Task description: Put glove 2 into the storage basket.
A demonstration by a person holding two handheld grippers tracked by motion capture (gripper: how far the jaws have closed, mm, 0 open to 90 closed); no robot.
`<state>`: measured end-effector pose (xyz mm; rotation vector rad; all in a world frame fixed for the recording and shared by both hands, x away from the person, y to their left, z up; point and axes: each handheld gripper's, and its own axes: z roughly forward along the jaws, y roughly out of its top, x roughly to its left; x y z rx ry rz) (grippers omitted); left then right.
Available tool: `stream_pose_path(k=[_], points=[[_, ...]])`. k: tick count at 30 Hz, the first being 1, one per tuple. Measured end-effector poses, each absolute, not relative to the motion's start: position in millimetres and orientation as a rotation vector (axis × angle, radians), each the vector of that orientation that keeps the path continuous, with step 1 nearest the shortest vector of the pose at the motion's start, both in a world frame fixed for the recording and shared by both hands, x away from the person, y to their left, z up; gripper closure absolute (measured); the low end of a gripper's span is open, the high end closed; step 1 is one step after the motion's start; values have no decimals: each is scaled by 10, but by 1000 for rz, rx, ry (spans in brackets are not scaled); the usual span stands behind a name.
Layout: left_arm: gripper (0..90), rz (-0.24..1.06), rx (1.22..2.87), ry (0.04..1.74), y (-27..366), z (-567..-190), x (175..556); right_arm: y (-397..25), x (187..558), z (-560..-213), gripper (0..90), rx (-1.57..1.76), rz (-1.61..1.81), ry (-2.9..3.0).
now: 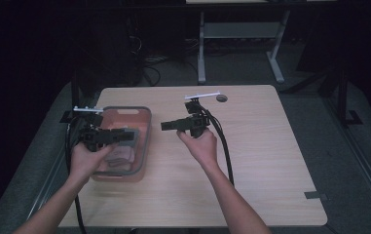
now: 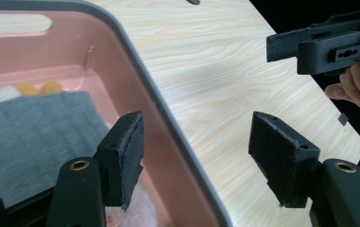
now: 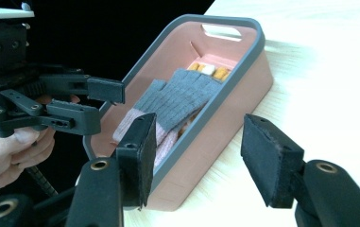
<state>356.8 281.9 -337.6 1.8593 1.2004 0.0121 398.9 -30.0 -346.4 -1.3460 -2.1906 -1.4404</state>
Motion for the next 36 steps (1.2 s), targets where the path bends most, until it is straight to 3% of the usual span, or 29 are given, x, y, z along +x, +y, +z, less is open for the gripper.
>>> stream_pose_path(k=[36], points=[[294,-52,1915,1041,1947,-3436,3471,-1363,3787,-3505,406,-1538,-1488,-2107]])
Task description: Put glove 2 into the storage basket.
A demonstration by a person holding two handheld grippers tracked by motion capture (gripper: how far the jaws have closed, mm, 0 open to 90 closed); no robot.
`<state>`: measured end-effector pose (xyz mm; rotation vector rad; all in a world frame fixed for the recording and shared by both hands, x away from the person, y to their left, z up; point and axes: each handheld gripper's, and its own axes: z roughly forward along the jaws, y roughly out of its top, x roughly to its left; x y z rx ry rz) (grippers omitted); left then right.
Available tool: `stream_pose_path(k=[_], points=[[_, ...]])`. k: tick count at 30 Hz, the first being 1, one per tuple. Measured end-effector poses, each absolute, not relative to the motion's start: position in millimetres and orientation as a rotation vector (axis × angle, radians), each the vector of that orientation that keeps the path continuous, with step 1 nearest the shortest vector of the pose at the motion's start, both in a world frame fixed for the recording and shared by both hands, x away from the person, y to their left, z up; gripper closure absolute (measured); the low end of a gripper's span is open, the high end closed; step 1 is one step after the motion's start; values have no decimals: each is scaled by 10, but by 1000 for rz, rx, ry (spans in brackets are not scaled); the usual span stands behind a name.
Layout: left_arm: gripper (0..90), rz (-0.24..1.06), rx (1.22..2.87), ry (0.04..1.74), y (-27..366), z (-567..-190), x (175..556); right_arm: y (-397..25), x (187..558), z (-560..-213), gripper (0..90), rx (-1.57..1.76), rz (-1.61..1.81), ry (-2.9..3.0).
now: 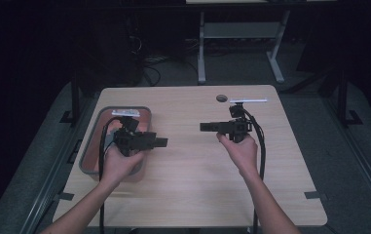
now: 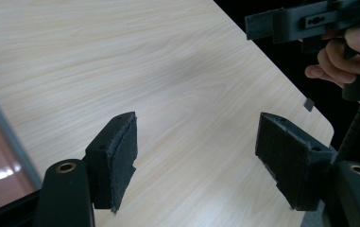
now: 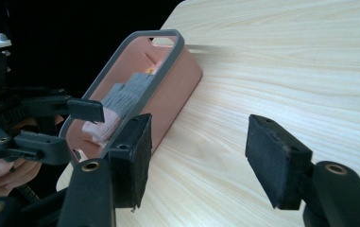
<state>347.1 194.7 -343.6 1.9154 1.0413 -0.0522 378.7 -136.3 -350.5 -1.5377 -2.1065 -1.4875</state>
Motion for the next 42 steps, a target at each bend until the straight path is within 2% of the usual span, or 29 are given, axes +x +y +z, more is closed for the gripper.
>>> stream_pose_path(k=[42], points=[[259,-156,1966,905,1321,-3716,3134,-2236,3465,-3957,344,-1748,-1431,-2000]])
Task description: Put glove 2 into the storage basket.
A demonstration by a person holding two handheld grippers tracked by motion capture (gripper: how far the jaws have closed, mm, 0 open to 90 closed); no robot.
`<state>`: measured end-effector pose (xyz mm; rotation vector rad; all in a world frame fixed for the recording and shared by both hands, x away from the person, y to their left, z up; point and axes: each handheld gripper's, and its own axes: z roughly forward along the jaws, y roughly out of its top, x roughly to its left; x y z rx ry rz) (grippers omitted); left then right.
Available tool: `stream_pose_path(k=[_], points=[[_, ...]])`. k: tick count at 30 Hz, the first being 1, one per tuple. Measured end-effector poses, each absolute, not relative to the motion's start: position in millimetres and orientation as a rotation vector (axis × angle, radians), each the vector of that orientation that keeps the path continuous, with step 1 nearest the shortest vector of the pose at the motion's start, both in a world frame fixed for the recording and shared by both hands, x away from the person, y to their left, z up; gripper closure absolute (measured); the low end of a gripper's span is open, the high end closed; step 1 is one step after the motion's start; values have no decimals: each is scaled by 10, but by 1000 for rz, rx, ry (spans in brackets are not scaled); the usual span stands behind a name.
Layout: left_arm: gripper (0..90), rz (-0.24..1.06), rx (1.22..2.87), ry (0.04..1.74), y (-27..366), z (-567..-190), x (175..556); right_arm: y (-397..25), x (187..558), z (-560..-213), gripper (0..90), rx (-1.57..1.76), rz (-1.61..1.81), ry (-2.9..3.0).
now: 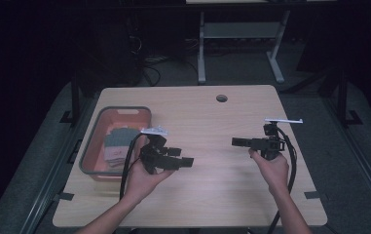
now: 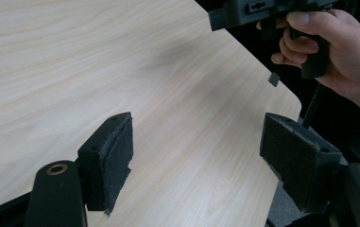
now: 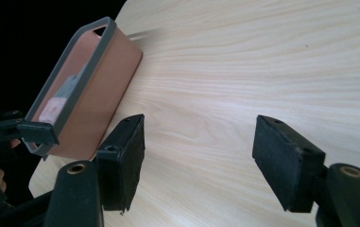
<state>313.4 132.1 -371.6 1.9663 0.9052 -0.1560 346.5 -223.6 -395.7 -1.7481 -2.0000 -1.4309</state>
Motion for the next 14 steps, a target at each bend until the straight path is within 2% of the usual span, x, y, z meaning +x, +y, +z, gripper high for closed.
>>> stream_pose_path(k=[14], points=[[254,-174,1979,875,1195,-3871,2977,-2417,3272,-4183,329,-1787,-1393,-1999]])
